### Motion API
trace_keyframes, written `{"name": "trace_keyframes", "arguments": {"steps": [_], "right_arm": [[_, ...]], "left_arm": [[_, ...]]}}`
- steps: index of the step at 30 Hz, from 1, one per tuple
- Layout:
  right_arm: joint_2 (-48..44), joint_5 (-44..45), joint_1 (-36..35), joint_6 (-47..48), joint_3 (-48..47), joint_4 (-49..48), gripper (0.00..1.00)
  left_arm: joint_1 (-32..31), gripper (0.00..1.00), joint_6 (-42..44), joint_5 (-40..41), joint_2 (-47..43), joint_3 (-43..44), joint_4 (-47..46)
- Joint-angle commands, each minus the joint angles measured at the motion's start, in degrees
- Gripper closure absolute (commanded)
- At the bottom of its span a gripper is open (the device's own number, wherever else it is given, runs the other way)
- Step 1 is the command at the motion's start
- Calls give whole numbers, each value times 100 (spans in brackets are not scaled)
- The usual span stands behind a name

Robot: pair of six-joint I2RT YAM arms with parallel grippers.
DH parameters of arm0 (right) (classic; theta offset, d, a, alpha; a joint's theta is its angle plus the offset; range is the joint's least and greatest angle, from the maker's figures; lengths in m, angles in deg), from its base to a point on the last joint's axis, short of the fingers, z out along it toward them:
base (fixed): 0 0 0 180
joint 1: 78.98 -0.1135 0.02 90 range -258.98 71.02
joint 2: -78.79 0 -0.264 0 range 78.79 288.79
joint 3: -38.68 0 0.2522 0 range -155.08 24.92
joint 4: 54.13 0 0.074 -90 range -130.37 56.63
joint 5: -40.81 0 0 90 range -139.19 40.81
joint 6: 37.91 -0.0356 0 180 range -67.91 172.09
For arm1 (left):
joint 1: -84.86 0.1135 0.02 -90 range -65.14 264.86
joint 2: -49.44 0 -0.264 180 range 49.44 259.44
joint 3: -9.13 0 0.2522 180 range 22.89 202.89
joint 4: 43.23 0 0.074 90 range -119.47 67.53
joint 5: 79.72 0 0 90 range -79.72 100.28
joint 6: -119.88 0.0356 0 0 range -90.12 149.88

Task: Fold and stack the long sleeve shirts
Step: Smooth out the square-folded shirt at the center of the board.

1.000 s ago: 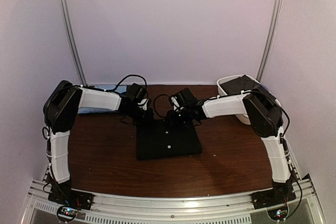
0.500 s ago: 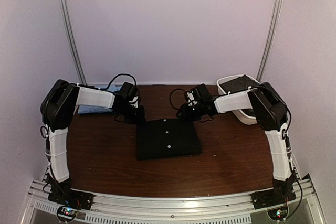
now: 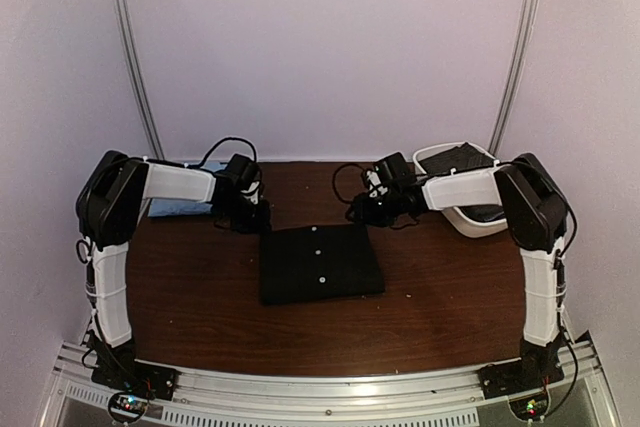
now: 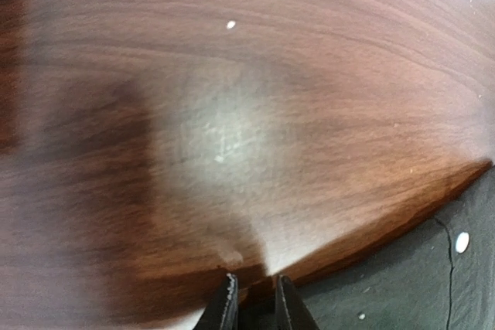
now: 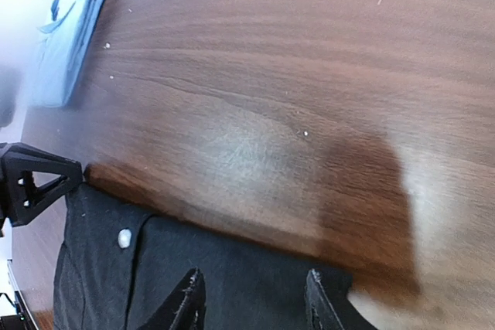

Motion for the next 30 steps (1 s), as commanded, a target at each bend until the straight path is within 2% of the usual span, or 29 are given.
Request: {"name": "trace_keyframes", "arguments": {"steps": [1,8,16,22,30], "right_arm": [[-863,699,-187,404,251,352,53],[-1717,1213,-1042,471,1025,602,52],[-2167,1552,-2062,-20,1653,508,52],[-1984,1770,-2431,-190,1918,520,52],[-1754,1899,-2632,-440,2422,380,52]], "left_arm": [[66,80,167,42,-489,124,199],[-172,78,11,-35,-1433,-548,230],[-1250,78,-713,-779,-2102,-1323,-193],[-1761,78,-1144,-1269,-1959,-1860,-921],[-1850,79,-1206,-1213,-1564,-2330,-1207]]}}
